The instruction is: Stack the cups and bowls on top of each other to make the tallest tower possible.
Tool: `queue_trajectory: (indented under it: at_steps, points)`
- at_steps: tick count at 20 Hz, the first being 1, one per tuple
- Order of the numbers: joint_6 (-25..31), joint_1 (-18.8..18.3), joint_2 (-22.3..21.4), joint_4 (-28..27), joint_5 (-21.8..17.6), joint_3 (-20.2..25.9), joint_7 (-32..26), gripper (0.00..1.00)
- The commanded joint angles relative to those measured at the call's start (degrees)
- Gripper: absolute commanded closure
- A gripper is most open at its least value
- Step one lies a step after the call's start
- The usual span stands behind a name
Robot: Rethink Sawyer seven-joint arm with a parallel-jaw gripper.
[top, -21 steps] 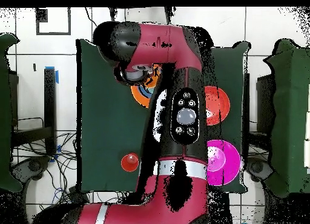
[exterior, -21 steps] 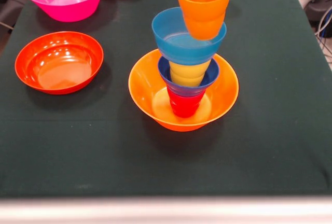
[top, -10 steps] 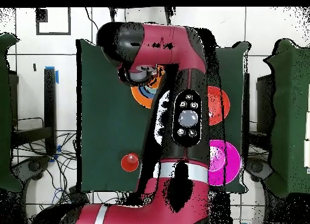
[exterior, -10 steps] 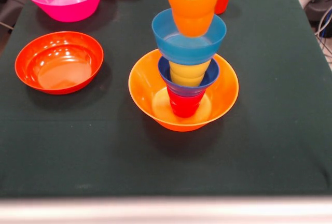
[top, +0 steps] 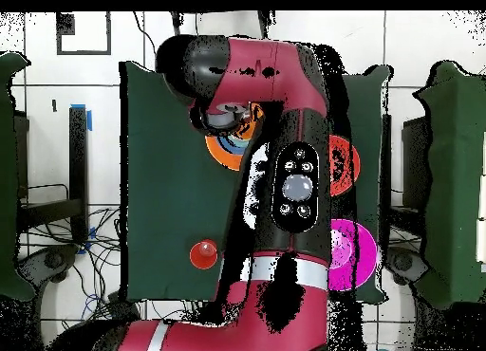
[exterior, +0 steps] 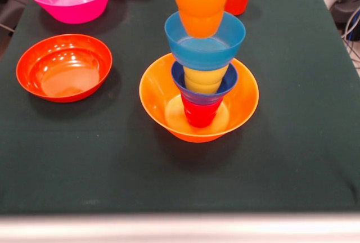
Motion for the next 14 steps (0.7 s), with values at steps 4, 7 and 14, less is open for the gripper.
queue_trajectory:
  at_steps: [4, 7, 14]
  points:
    - [0.19, 1.90, 0.64, 5.30, 1.13, 2.77, 9.49, 1.00]
    - [-0.67, 2.06, 0.83, 5.72, 1.56, 2.80, 9.80, 1.00]
    - [-0.82, 2.15, 1.46, 4.74, 1.52, 2.30, 9.25, 1.00]
